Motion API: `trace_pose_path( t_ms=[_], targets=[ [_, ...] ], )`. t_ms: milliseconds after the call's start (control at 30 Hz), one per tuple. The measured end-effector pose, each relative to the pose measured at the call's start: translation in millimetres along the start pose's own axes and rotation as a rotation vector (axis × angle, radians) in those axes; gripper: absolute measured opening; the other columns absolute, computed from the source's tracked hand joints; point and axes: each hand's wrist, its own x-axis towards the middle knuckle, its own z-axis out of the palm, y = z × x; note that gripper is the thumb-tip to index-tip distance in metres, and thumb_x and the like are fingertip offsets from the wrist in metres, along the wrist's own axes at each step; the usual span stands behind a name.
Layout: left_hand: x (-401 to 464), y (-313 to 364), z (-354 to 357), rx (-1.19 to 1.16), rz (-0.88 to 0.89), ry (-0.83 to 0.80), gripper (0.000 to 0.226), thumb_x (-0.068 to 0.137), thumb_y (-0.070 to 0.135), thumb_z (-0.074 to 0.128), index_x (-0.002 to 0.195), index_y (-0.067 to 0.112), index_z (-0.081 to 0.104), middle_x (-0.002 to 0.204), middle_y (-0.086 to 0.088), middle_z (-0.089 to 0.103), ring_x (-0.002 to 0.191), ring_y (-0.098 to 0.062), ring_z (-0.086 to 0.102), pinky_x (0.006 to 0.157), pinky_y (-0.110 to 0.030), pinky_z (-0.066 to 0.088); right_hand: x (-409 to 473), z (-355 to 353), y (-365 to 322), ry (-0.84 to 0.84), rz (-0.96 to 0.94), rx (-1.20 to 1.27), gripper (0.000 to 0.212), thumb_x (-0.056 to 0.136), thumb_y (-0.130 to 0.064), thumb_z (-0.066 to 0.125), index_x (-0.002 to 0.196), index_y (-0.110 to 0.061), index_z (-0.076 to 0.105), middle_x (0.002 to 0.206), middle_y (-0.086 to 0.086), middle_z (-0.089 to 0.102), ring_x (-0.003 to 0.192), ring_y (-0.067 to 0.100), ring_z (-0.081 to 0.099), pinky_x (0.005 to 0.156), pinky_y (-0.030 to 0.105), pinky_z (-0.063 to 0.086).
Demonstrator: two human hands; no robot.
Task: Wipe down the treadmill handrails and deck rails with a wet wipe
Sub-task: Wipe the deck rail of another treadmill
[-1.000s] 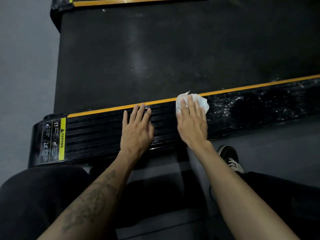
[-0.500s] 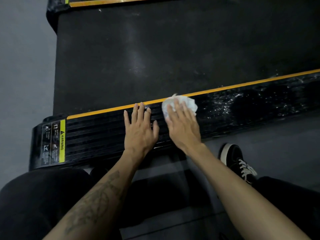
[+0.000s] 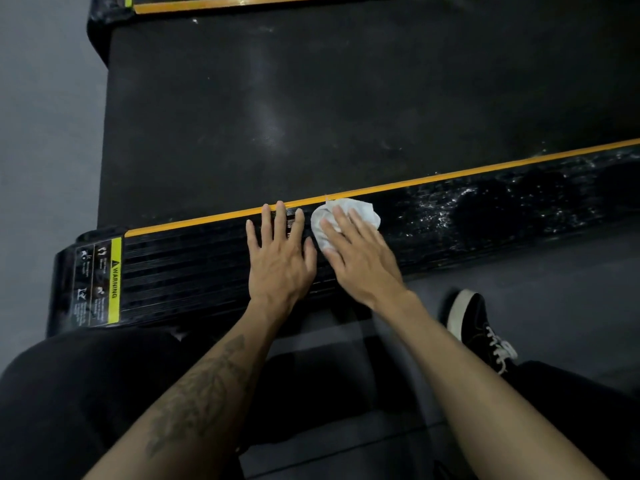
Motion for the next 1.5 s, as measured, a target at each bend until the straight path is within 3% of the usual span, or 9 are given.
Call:
trace_pose_path(
  t_ms=[200,400,600,767,967,1100,1233,1400,1500],
  targets=[
    [1.2,1.2,-2.0,-0.01,-0.004,-0.012,0.062,0.105,0.047,0.022,0.162,0.024,0.026,0.172,-0.01,0.012,0.159,-0.03,-0.001,0.127,-0.058,0.003,1.6,-2.8,16.0,0.067,0.306,0.045,0.058,0.11,-0.039,0.026,0.164,-0.018,0.018,0.172,0.007,0.002,0.159,0.022,-0.001,0.129,0.039,0.004],
    [1.1,2.1,-1.8,-0.022,-0.012,-0.025,0.06,0.107,0.045,0.022,0.163,0.024,0.023,0.172,-0.009,0.009,0.159,-0.029,-0.003,0.127,-0.057,0.002,-14.6,6.6,8.0,0.025,-0.014,0.092,0.055,0.111,-0.039,0.031,0.163,-0.025,0.022,0.172,-0.003,0.007,0.159,0.016,0.001,0.128,0.038,0.008],
    [1.6,3.8,-1.3,-0.037,-0.011,-0.008,0.063,0.104,0.045,0.017,0.162,0.023,0.026,0.171,-0.011,0.014,0.159,-0.03,0.001,0.127,-0.058,0.003,-10.7,8.5,4.4,0.141,0.278,0.098,0.056,0.11,-0.036,0.031,0.162,-0.018,0.026,0.172,0.007,0.008,0.159,0.023,0.005,0.127,0.04,0.006],
    [1.4,3.0,-1.6,-0.032,-0.016,-0.025,0.058,0.108,0.041,0.022,0.163,0.024,0.024,0.172,-0.01,0.01,0.159,-0.029,-0.003,0.127,-0.058,0.001,-20.2,11.9,-0.9,0.088,-0.03,0.16,0.058,0.104,-0.039,0.045,0.159,-0.024,0.036,0.17,0.003,0.02,0.158,0.02,0.013,0.127,0.041,0.016],
    [1.7,3.9,-3.3,-0.033,-0.02,-0.016,0.058,0.107,0.042,0.026,0.162,0.023,0.025,0.172,-0.01,0.011,0.159,-0.03,-0.001,0.127,-0.057,0.003,-18.5,6.3,-4.3,0.198,0.207,0.257,0.05,0.104,-0.032,0.052,0.147,-0.007,0.051,0.162,0.012,0.039,0.154,0.031,0.026,0.125,0.047,0.023],
    [1.7,4.0,-2.4,-0.05,-0.021,-0.012,0.057,0.108,0.04,0.03,0.162,0.022,0.027,0.172,-0.01,0.013,0.159,-0.03,0.0,0.127,-0.057,0.002,-6.6,3.7,-21.4,0.22,0.304,0.277,0.052,0.106,-0.037,0.045,0.149,-0.01,0.045,0.154,0.01,0.045,0.15,0.035,0.031,0.12,0.051,0.029],
    [2.3,4.3,-2.3,-0.043,-0.025,-0.007,0.058,0.108,0.041,0.029,0.162,0.023,0.027,0.172,-0.01,0.013,0.159,-0.029,0.0,0.127,-0.057,0.002,-6.2,9.4,-19.3,0.173,0.316,0.169,0.056,0.109,-0.035,0.037,0.16,-0.013,0.03,0.166,0.013,0.028,0.155,0.031,0.022,0.124,0.048,0.022],
    [1.7,3.8,-0.9,-0.049,-0.025,-0.014,0.058,0.108,0.042,0.028,0.162,0.023,0.027,0.172,-0.009,0.012,0.159,-0.029,-0.001,0.127,-0.057,0.002,-13.5,17.3,-1.9,0.07,0.048,0.024,0.054,0.111,-0.038,0.028,0.163,-0.024,0.024,0.172,0.004,0.012,0.159,0.025,0.007,0.128,0.044,0.012],
    [2.3,3.8,-1.5,-0.048,-0.026,-0.014,0.058,0.108,0.042,0.028,0.162,0.023,0.025,0.172,-0.009,0.011,0.159,-0.029,-0.002,0.127,-0.057,0.001,-16.1,12.6,21.3,0.076,0.142,0.055,0.055,0.11,-0.042,0.03,0.164,-0.031,0.02,0.172,-0.001,0.008,0.159,0.019,0.003,0.129,0.042,0.007]
  ],
)
